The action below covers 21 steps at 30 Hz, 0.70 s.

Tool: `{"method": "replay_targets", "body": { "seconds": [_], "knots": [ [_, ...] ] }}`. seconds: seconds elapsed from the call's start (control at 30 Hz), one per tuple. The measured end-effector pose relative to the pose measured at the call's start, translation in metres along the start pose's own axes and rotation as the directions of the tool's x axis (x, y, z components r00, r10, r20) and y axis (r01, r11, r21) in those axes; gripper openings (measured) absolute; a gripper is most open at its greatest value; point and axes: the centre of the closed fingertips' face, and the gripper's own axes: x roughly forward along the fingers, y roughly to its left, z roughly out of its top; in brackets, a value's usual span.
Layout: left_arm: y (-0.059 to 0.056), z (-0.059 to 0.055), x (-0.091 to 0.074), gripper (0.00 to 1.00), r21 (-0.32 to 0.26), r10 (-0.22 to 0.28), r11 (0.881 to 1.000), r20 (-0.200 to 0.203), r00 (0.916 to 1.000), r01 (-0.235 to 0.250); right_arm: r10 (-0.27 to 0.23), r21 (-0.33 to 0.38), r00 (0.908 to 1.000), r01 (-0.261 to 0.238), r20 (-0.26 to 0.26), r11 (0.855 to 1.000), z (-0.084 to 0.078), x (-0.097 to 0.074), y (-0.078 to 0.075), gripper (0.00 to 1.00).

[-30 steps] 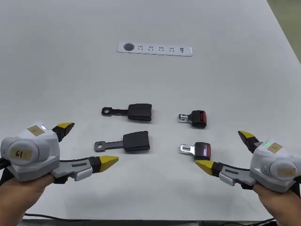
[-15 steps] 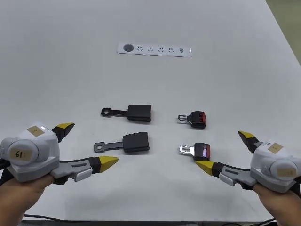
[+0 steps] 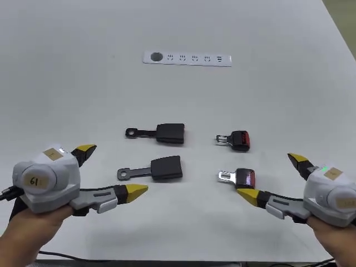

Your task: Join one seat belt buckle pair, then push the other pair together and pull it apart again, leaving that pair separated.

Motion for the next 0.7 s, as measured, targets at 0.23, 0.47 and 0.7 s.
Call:
{"method": "replay_targets", "body": {
  "seconds": [0.23,0.47,0.7],
  "knots": [
    [-0.0017,0.0005,0.0014,0.99,0.009,-0.007,1.000,0.000,1.0000,0.007,0.001,-0.002,1.0000,-0.001,-0.001,1.000,-0.0001,-0.0013,-0.0007,0.97],
    [-0.0029,-0.0007,0.0013,0.99,0.009,-0.010,1.000,-0.002,0.9999,0.010,0.005,-0.003,1.0000,-0.005,-0.004,1.000,-0.0008,-0.0018,0.0002,0.97],
    [-0.0021,-0.0012,0.0015,0.99,0.012,-0.011,1.000,-0.004,0.9999,0.011,0.011,-0.004,0.9999,-0.011,-0.009,1.000,-0.0030,-0.0007,0.0006,0.97]
  ]
}}
